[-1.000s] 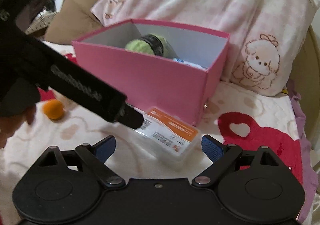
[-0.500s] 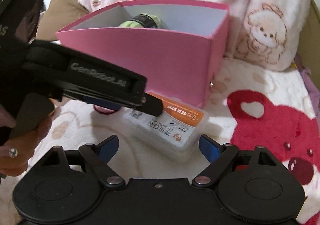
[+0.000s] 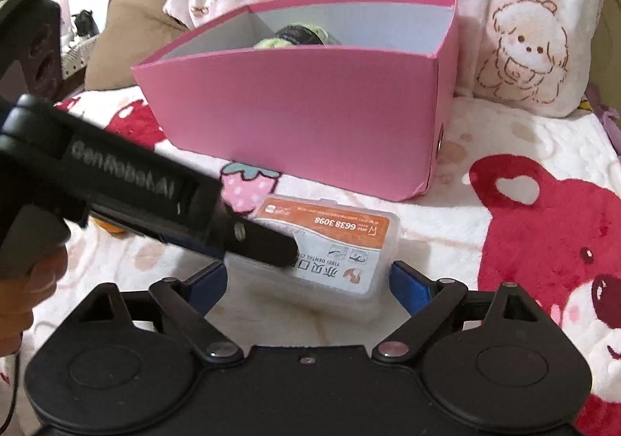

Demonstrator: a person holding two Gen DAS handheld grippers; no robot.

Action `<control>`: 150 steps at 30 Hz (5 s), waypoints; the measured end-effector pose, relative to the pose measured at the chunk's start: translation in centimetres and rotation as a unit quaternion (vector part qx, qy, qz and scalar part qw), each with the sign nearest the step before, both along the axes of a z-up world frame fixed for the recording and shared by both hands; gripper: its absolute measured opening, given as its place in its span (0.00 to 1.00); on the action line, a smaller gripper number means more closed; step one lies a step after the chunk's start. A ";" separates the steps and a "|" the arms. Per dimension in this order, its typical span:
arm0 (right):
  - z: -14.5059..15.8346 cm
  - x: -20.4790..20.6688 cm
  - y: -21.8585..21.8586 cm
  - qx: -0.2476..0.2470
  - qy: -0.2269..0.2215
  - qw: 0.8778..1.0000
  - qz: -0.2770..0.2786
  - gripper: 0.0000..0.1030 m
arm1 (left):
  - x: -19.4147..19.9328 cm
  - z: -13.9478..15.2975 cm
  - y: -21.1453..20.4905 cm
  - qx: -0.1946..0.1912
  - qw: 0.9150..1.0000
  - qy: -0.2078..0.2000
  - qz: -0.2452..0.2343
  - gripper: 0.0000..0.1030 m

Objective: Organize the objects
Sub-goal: 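Reach the left tool to the clear orange-labelled box and close on it, then lift the clear box with the left tool and lower it into the pink box, then open the left tool to release the clear box and withdraw, then reach the left tool to the orange makeup sponge and close on it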

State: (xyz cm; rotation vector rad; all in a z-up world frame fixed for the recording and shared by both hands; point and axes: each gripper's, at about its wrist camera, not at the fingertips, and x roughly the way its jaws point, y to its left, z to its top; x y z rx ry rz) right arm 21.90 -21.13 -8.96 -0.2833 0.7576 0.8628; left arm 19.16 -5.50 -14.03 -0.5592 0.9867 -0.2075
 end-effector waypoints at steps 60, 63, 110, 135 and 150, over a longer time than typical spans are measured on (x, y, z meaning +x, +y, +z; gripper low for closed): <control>17.9 7.4 10.9 -0.059 -0.012 0.997 0.046 0.57 | 7.4 16.5 6.6 -0.018 0.995 -0.093 0.029 0.47; 16.9 9.0 11.7 -0.072 -0.007 0.997 0.038 0.56 | 9.7 15.2 6.6 -0.022 0.995 -0.091 0.024 0.47; 7.8 14.6 16.1 -0.198 -0.110 0.970 0.086 0.38 | 20.6 6.3 1.7 0.017 1.000 0.008 0.004 0.40; 17.7 3.8 6.9 -0.033 -0.002 0.998 0.049 0.55 | 6.8 18.4 6.7 0.158 0.979 -0.008 -0.129 0.78; 18.8 -5.7 7.3 -0.045 0.024 0.989 0.138 0.56 | -2.1 18.9 9.5 0.186 0.970 -0.036 -0.154 0.78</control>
